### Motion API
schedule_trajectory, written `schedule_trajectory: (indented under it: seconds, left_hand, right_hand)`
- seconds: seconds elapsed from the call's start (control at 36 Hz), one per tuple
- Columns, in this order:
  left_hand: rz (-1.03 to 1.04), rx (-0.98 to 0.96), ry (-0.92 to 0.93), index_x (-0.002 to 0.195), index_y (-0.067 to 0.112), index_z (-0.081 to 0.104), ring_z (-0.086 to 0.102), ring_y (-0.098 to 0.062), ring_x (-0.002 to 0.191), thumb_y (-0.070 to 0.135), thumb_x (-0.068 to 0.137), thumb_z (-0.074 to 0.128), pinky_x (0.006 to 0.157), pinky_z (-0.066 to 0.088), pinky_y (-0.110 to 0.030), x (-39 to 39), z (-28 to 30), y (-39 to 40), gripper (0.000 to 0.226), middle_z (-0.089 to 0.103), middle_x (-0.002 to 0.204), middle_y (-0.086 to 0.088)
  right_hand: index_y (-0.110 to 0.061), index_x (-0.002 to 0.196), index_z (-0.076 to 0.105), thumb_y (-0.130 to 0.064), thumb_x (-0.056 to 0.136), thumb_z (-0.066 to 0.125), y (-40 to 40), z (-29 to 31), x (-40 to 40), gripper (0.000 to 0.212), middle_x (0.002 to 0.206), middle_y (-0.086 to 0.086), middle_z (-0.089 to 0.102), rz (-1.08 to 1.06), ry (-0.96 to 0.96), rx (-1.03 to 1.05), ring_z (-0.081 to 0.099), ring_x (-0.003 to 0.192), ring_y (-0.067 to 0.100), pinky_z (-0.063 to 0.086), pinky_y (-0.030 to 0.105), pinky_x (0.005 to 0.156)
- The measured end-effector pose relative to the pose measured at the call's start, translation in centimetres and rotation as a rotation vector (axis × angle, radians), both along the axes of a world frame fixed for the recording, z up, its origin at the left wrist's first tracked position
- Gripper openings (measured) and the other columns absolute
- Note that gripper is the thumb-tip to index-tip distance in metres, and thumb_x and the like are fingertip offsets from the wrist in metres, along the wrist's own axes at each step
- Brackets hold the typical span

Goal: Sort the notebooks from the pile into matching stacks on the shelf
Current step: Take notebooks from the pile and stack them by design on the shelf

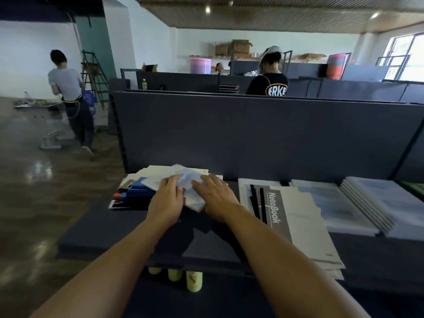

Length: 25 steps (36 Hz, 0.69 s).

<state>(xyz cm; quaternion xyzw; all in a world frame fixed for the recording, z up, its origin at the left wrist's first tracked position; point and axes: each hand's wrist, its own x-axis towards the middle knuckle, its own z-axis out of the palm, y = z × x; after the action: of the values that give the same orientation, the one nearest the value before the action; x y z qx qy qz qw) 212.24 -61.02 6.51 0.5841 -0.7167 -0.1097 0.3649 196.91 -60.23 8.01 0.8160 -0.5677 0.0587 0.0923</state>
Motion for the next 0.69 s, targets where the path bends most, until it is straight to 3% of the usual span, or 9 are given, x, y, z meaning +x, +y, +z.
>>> schedule_trajectory:
  seconds: [0.06,0.17,0.25,0.33,0.39,0.5,0.58,0.64,0.69]
  left_hand:
    - [-0.023,-0.017,-0.016,0.138,0.012,0.042,0.049,-0.027,0.12,0.022,0.102,0.039,0.085,0.04,-0.034,-0.5,-0.4,0.6,0.038,0.042,0.142,-0.008]
    - [0.054,-0.12,-0.01,0.136,0.011,0.043,0.045,-0.028,0.121,0.023,0.099,0.044,0.084,0.044,-0.039,-1.8,-0.1,2.1,0.039,0.044,0.137,-0.009]
    - [0.124,-0.258,-0.004,0.127,0.004,0.047,0.048,-0.032,0.113,0.017,0.094,0.054,0.085,0.043,-0.041,-3.3,0.5,2.8,0.037,0.05,0.125,-0.015]
    - [0.129,-0.218,0.076,0.118,0.006,0.047,0.05,-0.028,0.104,0.019,0.095,0.053,0.076,0.043,-0.039,-5.4,1.4,3.9,0.027,0.051,0.117,-0.012]
    - [0.055,-0.073,0.067,0.109,0.011,0.045,0.05,-0.024,0.09,0.021,0.098,0.047,0.066,0.039,-0.037,-7.1,1.5,4.4,0.014,0.051,0.11,-0.007]
    - [-0.146,0.189,-0.021,0.102,0.012,0.05,0.052,-0.024,0.077,0.022,0.1,0.039,0.064,0.041,-0.034,-10.7,1.1,5.7,0.016,0.058,0.095,-0.008]
    - [-0.212,0.301,0.006,0.108,0.009,0.052,0.056,-0.027,0.085,0.024,0.1,0.039,0.069,0.043,-0.034,-13.2,0.3,6.8,0.021,0.061,0.101,-0.012]
    - [-0.229,0.364,0.02,0.111,0.007,0.05,0.056,-0.029,0.093,0.025,0.1,0.042,0.07,0.04,-0.032,-14.5,-0.1,7.3,0.023,0.06,0.11,-0.015]
    - [-0.225,0.433,0.037,0.115,0.006,0.048,0.054,-0.027,0.094,0.026,0.1,0.044,0.071,0.038,-0.03,-15.5,-0.3,7.4,0.025,0.058,0.116,-0.016]
  right_hand:
    - [-0.022,0.152,0.018,-0.014,0.096,0.045,0.3,0.0,-0.6,0.062,0.158,0.005,0.015,-0.008,-0.019,0.063,0.011,0.146,0.023,0.017,0.035,0.117]
    - [-0.015,0.15,0.024,-0.009,0.096,0.045,1.7,0.9,-1.9,0.058,0.155,0.007,0.026,-0.006,-0.014,-0.023,0.025,0.143,0.022,0.028,0.035,0.113]
    - [-0.008,0.151,0.015,-0.01,0.096,0.042,3.0,1.7,-3.7,0.061,0.156,0.012,0.024,-0.05,0.077,-0.133,0.032,0.139,0.026,0.031,0.036,0.11]
    - [0.0,0.139,0.044,-0.013,0.072,0.074,4.5,2.0,-5.7,0.075,0.133,0.017,0.056,-0.098,0.095,-0.337,0.063,0.105,0.027,0.052,0.034,0.079]
    - [0.001,0.125,0.06,-0.012,0.051,0.084,5.6,1.8,-7.4,0.078,0.111,0.015,0.068,-0.157,0.077,-0.385,0.067,0.084,0.027,0.053,0.032,0.063]
    - [0.004,0.118,0.063,-0.005,0.07,0.063,8.3,0.7,-10.5,0.048,0.106,0.018,0.069,-0.243,0.013,-0.504,0.068,0.093,0.033,0.056,0.04,0.072]
    - [0.006,0.124,0.058,0.017,0.067,0.063,10.1,-0.3,-12.3,0.058,0.12,0.025,0.062,-0.352,-0.09,-0.435,0.059,0.113,0.041,0.048,0.05,0.092]
    - [0.001,0.142,0.038,0.006,0.084,0.061,11.3,-1.1,-13.3,0.063,0.144,0.021,0.043,-0.404,-0.11,-0.296,0.04,0.135,0.035,0.031,0.044,0.111]
    - [-0.01,0.151,0.019,-0.008,0.096,0.048,12.2,-2.0,-14.1,0.062,0.156,0.011,0.024,-0.445,-0.122,-0.156,0.022,0.144,0.026,0.016,0.036,0.117]
